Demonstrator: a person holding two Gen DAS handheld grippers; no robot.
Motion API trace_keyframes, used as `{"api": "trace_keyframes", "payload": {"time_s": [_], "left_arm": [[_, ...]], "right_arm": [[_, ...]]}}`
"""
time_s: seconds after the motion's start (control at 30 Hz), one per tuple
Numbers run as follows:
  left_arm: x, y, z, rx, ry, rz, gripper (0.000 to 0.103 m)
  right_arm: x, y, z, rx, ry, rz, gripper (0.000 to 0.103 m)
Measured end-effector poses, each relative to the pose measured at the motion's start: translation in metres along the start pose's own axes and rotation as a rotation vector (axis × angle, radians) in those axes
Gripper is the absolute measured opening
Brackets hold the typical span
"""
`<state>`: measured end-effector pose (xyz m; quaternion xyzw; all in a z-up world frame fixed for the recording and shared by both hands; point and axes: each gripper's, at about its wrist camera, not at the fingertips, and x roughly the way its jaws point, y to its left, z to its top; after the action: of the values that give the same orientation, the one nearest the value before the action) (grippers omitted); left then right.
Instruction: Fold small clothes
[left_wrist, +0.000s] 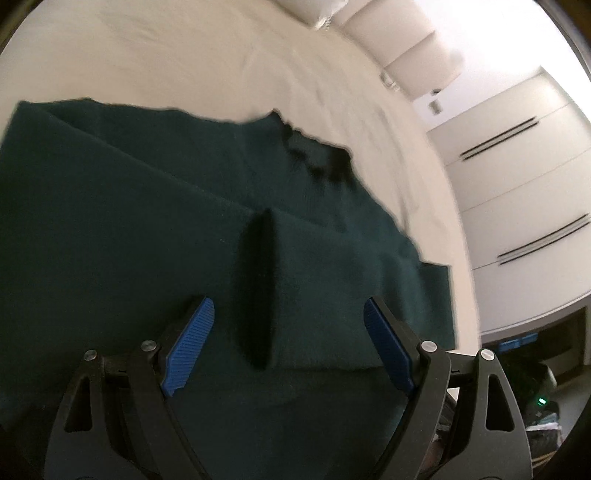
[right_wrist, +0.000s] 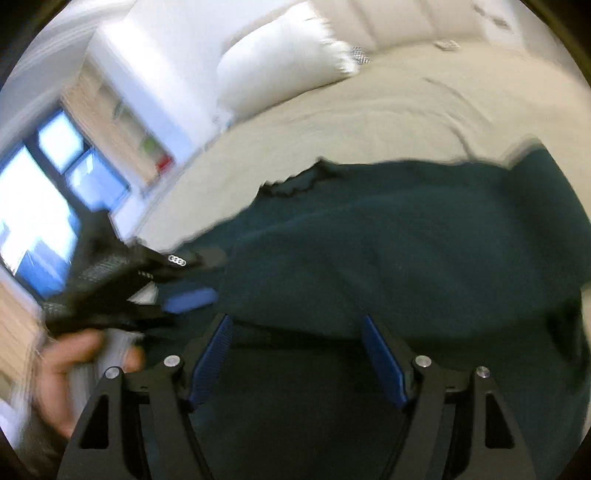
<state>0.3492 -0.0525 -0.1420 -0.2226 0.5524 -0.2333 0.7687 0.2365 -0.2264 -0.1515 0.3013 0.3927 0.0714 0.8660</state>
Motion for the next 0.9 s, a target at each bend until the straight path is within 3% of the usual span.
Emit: {"api": "trace_keyframes", "payload": {"time_s": [0.07,0.23,0.27,0.4,0.7,0.9], "left_arm": [[0.005,-0.008,0.0,0.025,-0.001,0.037,0.082],[0.014,-0.016,-0.003,0.049,0.013,0.101,0.031],[0.014,-0.016,-0.003,0.045,0.012,0.105,0.03],[0.004,-0.013,-0.006,0.04,0.003,0.088,0.008],[-0.051,0.001,-0.02,0.042,-0.12,0.074,0.007],[-0.064,0.031,-0.017,0.008,-0.145,0.094,0.007]], "right_arm": [[-0.015,-0.027,-0.002,0.126,-0.035,0.056,0.075],[-0.045,-0.079,-0.012,0.366,-0.123,0.139,0.075],[-0.049,-0.084,-0.014,0.389,-0.137,0.156,0.075],[-0.065,-0.097,-0.019,0.472,-0.192,0.225,0.075],[-0.081,-0.117,-0.023,0.636,-0.299,0.287,0.076],[-0.087,-0.124,-0.021,0.733,-0.35,0.307,0.076]]}}
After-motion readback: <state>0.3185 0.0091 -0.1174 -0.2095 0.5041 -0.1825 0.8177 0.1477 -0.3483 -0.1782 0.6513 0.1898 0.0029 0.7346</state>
